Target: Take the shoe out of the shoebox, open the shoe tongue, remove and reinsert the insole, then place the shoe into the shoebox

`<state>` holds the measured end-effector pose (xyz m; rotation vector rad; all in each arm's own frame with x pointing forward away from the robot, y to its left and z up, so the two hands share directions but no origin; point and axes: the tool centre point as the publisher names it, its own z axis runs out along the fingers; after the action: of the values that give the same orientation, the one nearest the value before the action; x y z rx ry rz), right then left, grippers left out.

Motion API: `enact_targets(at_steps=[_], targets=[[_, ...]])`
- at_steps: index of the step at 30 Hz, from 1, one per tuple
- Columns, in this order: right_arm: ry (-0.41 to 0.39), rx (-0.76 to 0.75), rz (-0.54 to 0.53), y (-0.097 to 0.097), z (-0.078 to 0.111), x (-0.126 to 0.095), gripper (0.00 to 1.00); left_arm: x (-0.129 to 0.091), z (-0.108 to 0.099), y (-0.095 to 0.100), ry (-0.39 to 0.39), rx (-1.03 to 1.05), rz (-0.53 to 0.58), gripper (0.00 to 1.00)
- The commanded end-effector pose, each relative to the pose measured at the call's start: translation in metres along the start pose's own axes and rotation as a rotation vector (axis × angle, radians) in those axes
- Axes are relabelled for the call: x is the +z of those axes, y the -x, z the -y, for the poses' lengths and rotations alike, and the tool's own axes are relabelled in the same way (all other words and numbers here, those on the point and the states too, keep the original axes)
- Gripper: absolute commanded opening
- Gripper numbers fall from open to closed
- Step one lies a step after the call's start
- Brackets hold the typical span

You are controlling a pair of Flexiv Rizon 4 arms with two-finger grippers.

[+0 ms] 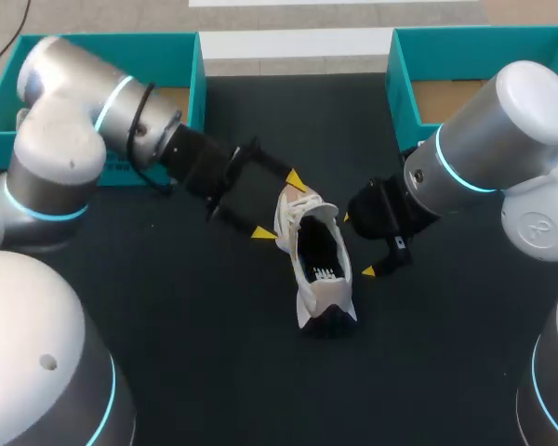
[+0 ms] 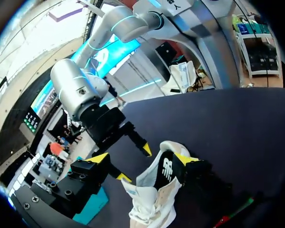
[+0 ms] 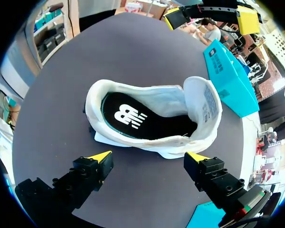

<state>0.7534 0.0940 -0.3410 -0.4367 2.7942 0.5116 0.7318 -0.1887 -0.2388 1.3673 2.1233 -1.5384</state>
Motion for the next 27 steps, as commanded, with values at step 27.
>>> enact_targets(at_steps=[27], targets=[[-0.039, 0.145, -0.077, 0.007, 0.052, -0.143, 1.00, -0.006, 0.001, 0.005, 0.014, -0.023, -0.451, 1.00]])
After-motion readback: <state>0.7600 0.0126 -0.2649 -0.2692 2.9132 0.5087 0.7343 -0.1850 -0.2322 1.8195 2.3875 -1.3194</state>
